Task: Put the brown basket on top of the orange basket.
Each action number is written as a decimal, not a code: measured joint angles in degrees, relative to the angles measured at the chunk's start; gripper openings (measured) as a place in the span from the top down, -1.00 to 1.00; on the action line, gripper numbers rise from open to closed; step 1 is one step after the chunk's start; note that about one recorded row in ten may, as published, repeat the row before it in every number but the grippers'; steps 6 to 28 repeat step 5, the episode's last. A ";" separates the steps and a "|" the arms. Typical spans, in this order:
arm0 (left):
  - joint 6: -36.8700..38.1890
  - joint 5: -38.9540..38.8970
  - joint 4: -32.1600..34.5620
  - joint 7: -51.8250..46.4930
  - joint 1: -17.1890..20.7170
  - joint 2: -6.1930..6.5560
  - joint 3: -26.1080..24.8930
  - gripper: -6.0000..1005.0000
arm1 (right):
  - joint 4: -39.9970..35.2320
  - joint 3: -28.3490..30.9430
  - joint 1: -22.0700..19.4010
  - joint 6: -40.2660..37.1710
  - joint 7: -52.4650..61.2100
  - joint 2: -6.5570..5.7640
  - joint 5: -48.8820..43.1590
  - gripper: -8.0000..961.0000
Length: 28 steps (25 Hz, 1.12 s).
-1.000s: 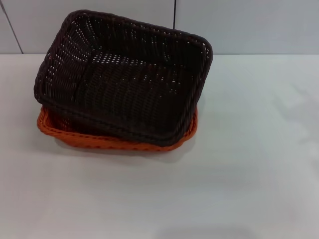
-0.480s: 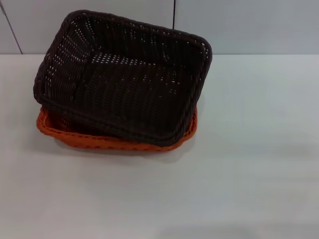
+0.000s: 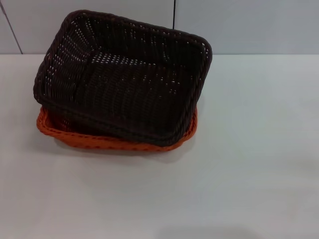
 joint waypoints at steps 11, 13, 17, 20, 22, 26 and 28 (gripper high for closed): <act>0.31 -0.05 0.21 0.00 0.02 -0.06 0.00 -0.57 | 2.19 1.30 -0.07 -0.07 -0.02 0.01 0.39 -0.27; 0.31 -0.05 0.21 0.00 0.02 -0.06 0.00 -0.57 | 2.19 1.30 -0.07 -0.07 -0.02 0.01 0.39 -0.27; 0.31 -0.05 0.21 0.00 0.02 -0.06 0.00 -0.57 | 2.19 1.30 -0.07 -0.07 -0.02 0.01 0.39 -0.27; 0.31 -0.05 0.21 0.00 0.02 -0.06 0.00 -0.57 | 2.19 1.30 -0.07 -0.07 -0.02 0.01 0.39 -0.27; 0.31 -0.05 0.21 0.00 0.02 -0.06 0.00 -0.57 | 2.19 1.30 -0.07 -0.07 -0.02 0.01 0.39 -0.27; 0.31 -0.05 0.21 0.00 0.02 -0.06 0.00 -0.57 | 2.19 1.30 -0.07 -0.07 -0.02 0.01 0.39 -0.27; 0.31 -0.05 0.21 0.00 0.02 -0.06 0.00 -0.57 | 2.19 1.30 -0.07 -0.07 -0.02 0.01 0.39 -0.27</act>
